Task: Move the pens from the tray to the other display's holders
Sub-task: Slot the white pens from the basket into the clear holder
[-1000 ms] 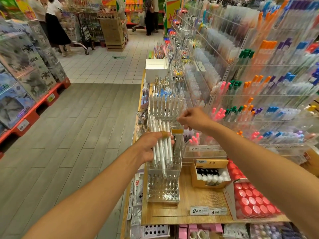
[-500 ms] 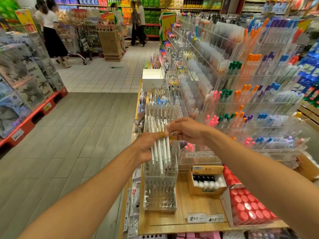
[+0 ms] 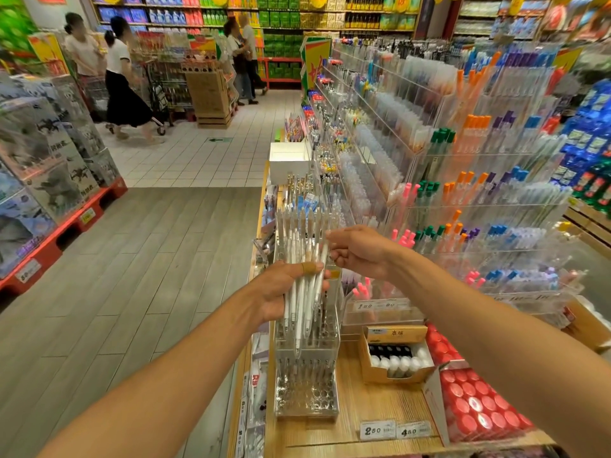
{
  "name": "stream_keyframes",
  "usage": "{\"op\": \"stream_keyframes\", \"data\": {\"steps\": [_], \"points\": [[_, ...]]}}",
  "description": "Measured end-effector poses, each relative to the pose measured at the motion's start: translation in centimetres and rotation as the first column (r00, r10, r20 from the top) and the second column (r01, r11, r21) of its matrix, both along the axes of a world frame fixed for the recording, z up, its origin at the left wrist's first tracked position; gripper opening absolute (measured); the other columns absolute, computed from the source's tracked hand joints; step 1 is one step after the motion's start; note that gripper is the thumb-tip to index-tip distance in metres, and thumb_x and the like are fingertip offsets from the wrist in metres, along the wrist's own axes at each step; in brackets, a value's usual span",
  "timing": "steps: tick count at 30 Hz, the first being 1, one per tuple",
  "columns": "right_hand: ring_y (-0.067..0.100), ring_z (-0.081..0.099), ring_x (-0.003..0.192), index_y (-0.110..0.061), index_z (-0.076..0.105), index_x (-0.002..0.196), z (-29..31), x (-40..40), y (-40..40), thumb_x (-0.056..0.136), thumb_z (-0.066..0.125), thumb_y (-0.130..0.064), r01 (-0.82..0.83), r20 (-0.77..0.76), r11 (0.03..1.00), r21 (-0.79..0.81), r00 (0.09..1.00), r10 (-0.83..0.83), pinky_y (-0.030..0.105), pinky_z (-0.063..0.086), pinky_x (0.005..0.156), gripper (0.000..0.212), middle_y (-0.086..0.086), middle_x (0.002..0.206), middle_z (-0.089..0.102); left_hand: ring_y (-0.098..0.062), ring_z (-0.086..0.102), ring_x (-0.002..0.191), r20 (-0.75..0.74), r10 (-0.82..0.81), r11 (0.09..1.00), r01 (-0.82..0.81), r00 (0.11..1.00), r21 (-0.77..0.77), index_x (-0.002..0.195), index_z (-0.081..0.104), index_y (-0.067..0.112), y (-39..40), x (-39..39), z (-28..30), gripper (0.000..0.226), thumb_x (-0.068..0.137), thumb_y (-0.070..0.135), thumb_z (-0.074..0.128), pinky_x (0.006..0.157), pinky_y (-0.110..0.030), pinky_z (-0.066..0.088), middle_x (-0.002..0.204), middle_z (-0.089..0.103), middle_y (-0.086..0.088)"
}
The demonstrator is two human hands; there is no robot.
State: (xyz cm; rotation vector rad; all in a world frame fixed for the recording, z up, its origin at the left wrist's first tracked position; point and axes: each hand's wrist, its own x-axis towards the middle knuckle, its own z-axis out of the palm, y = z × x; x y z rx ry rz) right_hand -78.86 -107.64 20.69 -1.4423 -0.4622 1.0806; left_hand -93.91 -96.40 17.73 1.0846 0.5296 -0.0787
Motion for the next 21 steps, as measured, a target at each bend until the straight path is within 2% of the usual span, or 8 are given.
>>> {"op": "stream_keyframes", "data": {"steps": [3,5,8,10,12,14,16,21], "points": [[0.010,0.060,0.061,0.002,0.056,0.118,0.2,0.6,-0.3,0.096,0.054,-0.011,-0.027,-0.120,0.991,0.133,0.992,0.043,0.020,0.052,0.058,0.026,0.004,0.076,0.059,-0.019,0.071,0.061,0.031,0.014,1.000,-0.013,0.999,-0.013,0.076,0.079,0.003,0.1,0.2,0.3,0.015,0.083,0.012,0.070,0.055,-0.027,0.058,0.076,0.073,-0.016],[0.011,0.060,0.063,0.001,0.058,0.114,0.3,0.8,-0.3,0.096,0.054,-0.009,-0.035,-0.129,0.985,0.168,0.990,0.057,0.020,0.054,0.059,0.021,0.006,0.079,0.061,-0.021,0.071,0.062,0.036,0.027,0.999,-0.025,0.999,-0.030,0.080,0.079,0.002,0.1,0.3,0.3,0.017,0.088,0.011,0.068,0.057,-0.028,0.059,0.078,0.073,-0.017],[0.010,0.060,0.061,-0.001,0.061,0.098,0.8,1.5,-0.1,0.095,0.056,-0.011,0.039,-0.039,0.983,0.180,0.999,-0.032,0.020,0.054,0.059,0.011,0.005,0.077,0.060,-0.022,0.070,0.062,0.037,0.090,0.990,-0.085,0.995,-0.116,0.094,0.072,0.000,0.1,0.7,0.2,0.011,0.090,0.009,0.066,0.056,-0.029,0.060,0.078,0.070,-0.016],[0.010,0.060,0.059,-0.003,0.061,0.091,1.3,2.1,0.1,0.095,0.056,-0.013,0.180,0.115,0.962,0.204,0.972,-0.207,0.020,0.053,0.058,0.012,0.006,0.076,0.060,-0.020,0.068,0.060,0.011,0.135,0.981,-0.132,0.991,-0.142,0.098,0.067,0.000,0.2,0.8,-0.1,0.010,0.093,0.009,0.064,0.051,-0.028,0.058,0.076,0.068,-0.014],[0.012,0.062,0.059,-0.006,0.059,0.090,1.8,2.7,0.5,0.097,0.055,-0.015,0.331,0.329,0.909,0.253,0.854,-0.403,0.022,0.054,0.057,0.012,0.008,0.078,0.061,-0.019,0.068,0.059,-0.014,0.160,0.976,-0.161,0.987,-0.147,0.099,0.065,0.001,0.4,0.7,-0.6,0.009,0.095,0.009,0.061,0.050,-0.028,0.057,0.074,0.068,-0.011],[0.014,0.065,0.060,-0.013,0.054,0.089,2.1,3.1,0.9,0.097,0.056,-0.018,0.381,0.560,0.882,0.278,0.682,-0.471,0.024,0.056,0.057,0.010,0.007,0.077,0.065,-0.018,0.068,0.059,-0.030,0.178,0.972,-0.180,0.984,-0.150,0.100,0.064,0.001,0.6,0.5,-1.1,0.011,0.095,0.010,0.061,0.050,-0.027,0.057,0.074,0.070,-0.010],[0.014,0.067,0.061,-0.018,0.050,0.087,2.1,3.4,1.3,0.098,0.056,-0.021,0.352,0.731,0.900,0.257,0.538,-0.419,0.025,0.055,0.056,0.012,0.006,0.075,0.065,-0.018,0.069,0.059,-0.037,0.187,0.969,-0.190,0.982,-0.160,0.106,0.063,-0.001,0.8,0.4,-1.4,0.016,0.094,0.010,0.060,0.051,-0.026,0.057,0.075,0.071,-0.011],[0.025,0.064,0.070,-0.011,0.049,0.094,1.1,3.1,2.6,0.098,0.054,-0.022,0.252,0.888,0.945,0.210,0.355,-0.292,0.042,0.053,0.064,0.013,0.005,0.073,0.063,-0.018,0.068,0.059,-0.034,0.204,0.961,-0.206,0.978,-0.185,0.106,0.061,-0.003,1.1,0.3,-1.7,0.017,0.094,0.008,0.058,0.051,-0.026,0.057,0.074,0.071,-0.011]]}}
